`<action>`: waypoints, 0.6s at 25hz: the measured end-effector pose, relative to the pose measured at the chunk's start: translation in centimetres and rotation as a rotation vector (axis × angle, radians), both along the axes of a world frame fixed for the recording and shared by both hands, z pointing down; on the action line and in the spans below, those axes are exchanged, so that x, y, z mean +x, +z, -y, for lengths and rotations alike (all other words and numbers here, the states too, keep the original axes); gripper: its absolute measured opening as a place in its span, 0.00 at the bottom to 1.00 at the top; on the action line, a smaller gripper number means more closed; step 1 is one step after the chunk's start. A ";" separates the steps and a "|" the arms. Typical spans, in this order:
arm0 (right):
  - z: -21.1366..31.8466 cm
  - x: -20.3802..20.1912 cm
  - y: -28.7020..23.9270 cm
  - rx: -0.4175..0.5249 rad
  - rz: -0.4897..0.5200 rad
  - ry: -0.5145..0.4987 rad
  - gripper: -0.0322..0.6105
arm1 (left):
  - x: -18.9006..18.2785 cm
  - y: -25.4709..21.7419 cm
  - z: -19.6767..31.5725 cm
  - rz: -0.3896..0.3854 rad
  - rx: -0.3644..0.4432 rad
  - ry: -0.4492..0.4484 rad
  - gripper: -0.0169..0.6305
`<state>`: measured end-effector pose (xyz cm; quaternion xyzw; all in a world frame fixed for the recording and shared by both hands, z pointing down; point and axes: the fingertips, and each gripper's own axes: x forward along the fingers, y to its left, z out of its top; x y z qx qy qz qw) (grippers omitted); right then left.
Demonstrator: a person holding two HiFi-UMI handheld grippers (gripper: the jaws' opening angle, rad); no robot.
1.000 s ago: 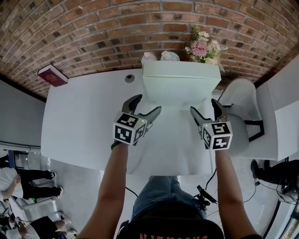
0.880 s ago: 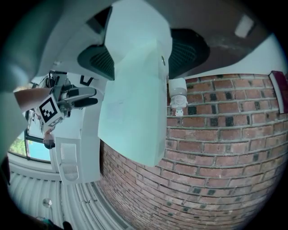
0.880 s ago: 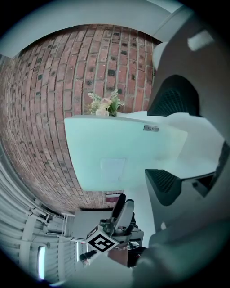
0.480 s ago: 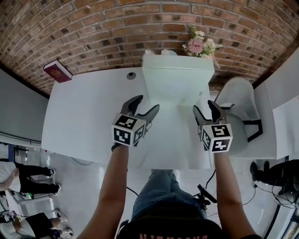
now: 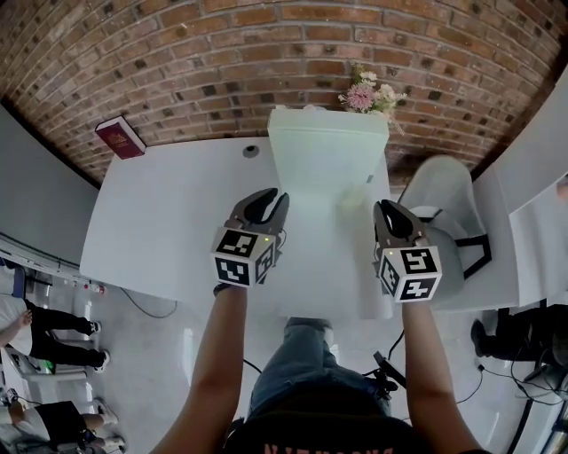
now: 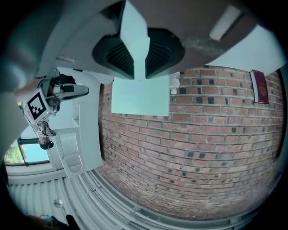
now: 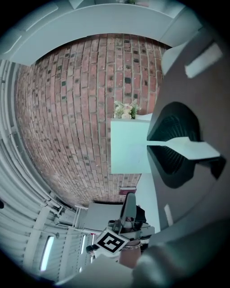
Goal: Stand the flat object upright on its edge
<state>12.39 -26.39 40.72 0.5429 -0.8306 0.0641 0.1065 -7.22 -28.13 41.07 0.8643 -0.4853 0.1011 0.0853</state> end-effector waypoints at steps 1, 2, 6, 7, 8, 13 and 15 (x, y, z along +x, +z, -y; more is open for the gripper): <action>-0.4 0.0 -0.4 0.011 0.006 -0.004 0.08 | -0.1 -0.5 -0.4 -0.006 0.016 -0.012 0.14; -0.9 0.0 -0.7 0.023 0.008 -0.015 0.05 | -0.2 -0.9 -0.8 -0.013 0.032 -0.025 0.10; -2.7 -0.6 -2.4 0.081 -0.003 -0.067 0.05 | -0.6 -2.6 -2.2 -0.041 0.083 -0.056 0.03; -2.9 -0.7 -2.8 0.095 -0.001 -0.072 0.05 | -0.5 -2.9 -2.5 -0.044 0.094 -0.058 0.03; -3.1 -0.8 -3.2 0.105 0.005 -0.074 0.05 | -0.5 -3.2 -2.7 -0.044 0.104 -0.060 0.03; -3.8 -1.1 -5.0 0.141 0.020 -0.072 0.05 | -0.3 -4.8 -3.7 -0.023 0.151 -0.062 0.03; -4.1 -1.3 -5.8 0.154 0.018 -0.070 0.05 | -0.4 -5.5 -3.8 -0.025 0.171 -0.064 0.03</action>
